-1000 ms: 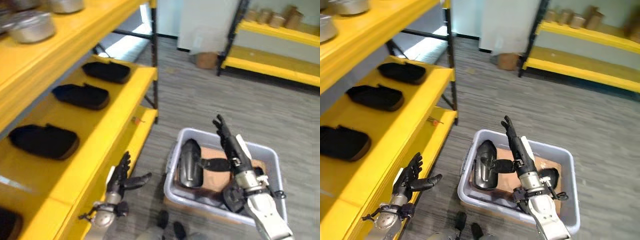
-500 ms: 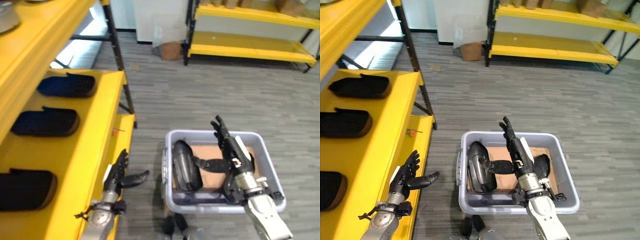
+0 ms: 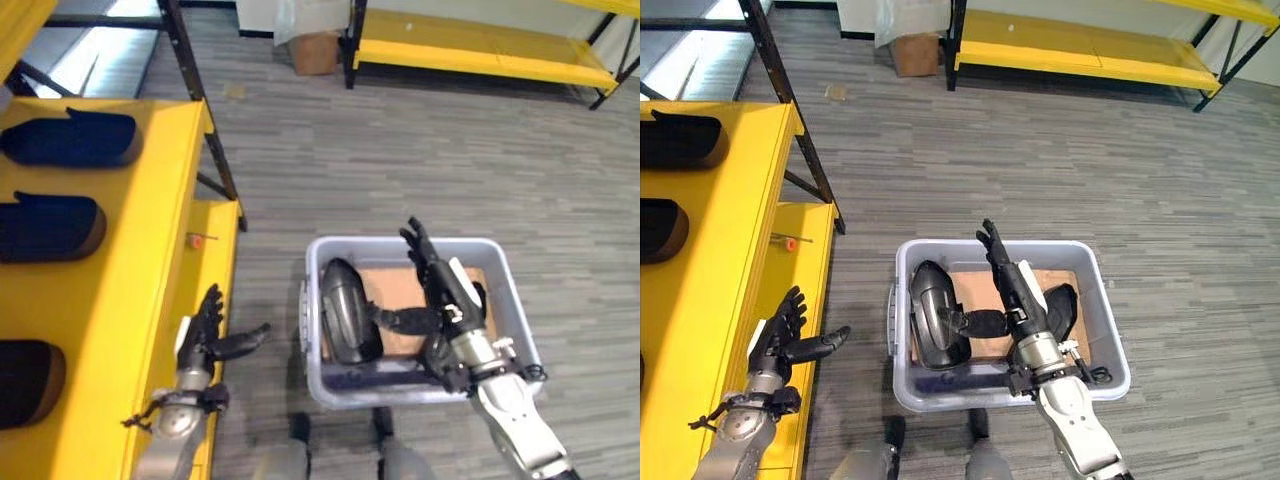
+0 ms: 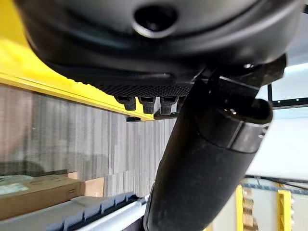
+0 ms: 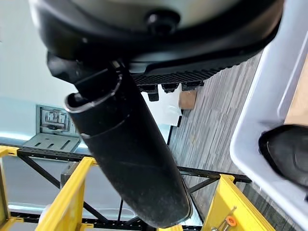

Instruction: Move parts from the plastic box to the shelf.

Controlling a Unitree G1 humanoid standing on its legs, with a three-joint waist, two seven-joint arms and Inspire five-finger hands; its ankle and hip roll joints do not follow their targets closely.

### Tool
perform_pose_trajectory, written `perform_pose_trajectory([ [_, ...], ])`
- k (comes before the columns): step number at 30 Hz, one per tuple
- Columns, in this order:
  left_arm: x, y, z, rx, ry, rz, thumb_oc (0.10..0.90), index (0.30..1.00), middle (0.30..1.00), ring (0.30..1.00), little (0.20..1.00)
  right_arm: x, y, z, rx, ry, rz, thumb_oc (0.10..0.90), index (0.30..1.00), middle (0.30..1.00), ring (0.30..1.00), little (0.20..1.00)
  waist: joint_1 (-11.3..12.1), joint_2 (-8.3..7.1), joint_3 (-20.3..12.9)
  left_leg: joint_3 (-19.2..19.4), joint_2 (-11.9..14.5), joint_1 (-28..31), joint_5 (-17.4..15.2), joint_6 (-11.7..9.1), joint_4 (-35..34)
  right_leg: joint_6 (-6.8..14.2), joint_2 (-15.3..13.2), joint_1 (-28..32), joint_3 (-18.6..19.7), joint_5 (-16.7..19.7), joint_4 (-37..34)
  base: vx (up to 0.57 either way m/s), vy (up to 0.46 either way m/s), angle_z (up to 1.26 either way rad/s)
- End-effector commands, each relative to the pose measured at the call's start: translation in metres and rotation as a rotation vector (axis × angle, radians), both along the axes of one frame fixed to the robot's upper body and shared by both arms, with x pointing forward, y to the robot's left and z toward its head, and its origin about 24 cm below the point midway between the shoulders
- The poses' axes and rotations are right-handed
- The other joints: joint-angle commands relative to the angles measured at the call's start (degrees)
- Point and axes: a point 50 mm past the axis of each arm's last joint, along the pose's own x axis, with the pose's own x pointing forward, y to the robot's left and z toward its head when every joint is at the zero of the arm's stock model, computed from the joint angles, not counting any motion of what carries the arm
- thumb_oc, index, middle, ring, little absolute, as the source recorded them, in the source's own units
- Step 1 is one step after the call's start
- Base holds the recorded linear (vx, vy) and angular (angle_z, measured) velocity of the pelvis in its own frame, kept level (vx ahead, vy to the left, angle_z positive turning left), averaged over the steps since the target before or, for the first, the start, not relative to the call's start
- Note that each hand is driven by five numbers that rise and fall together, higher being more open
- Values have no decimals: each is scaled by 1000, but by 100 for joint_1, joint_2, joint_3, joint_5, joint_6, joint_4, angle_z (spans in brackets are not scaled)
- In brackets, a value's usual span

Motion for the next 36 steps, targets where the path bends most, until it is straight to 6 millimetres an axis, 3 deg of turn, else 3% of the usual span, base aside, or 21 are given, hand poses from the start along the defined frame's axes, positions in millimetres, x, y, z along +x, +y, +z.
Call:
perform_pose_trajectory([
  [1,15,-13,35,-12,-197,-90,900,1000,1000,1000,1000,2,-9,47,43,-242,3,900,1000,1000,1000,1000,-57,131,-631,146,1051,346,258,-219,-747,48,119,-614,-145,-967,1236,-19,-183,11],
  [8,17,-18,37,-16,-203,-118,900,1000,1000,1000,1000,7,-17,62,-59,-322,-35,900,1000,1000,1000,1000,-126,315,-304,196,1226,133,510,-280,-973,32,255,-1121,-278,-1087,1661,-53,-88,6],
  [13,21,-17,45,-13,-240,-111,900,1000,1000,1000,1000,8,-27,75,-93,-395,-101,900,1000,1000,1000,1000,-144,383,8,275,1102,-125,510,-290,-903,69,165,-1406,-273,-1009,1723,-43,42,-1],
  [17,23,-17,49,-8,-260,-107,900,1000,1000,1000,1000,9,-32,75,-95,-401,-144,900,1000,1000,1000,1000,-156,402,122,306,1025,-230,499,-283,-865,87,123,-1495,-224,-961,1707,-20,52,-3],
  [21,26,-17,53,2,-279,-103,900,1000,1000,1000,1000,9,-37,67,-78,-372,-187,900,1000,1000,1000,1000,-187,405,275,333,939,-350,459,-266,-769,88,99,-1584,-156,-904,1691,-30,46,-2],
  [31,33,-22,59,19,-322,-84,900,1000,1000,1000,1000,10,-31,20,-105,-210,-289,900,1000,1000,1000,1000,-302,437,578,493,801,-594,311,-222,-487,98,83,-1799,51,-747,1615,-35,38,-8],
  [36,35,-25,62,22,-337,-82,900,1000,1000,1000,1000,9,-28,13,-126,-200,-316,900,1000,1000,1000,1000,-352,456,666,562,764,-667,263,-222,-394,116,62,-1862,123,-681,1572,-25,35,-13],
])
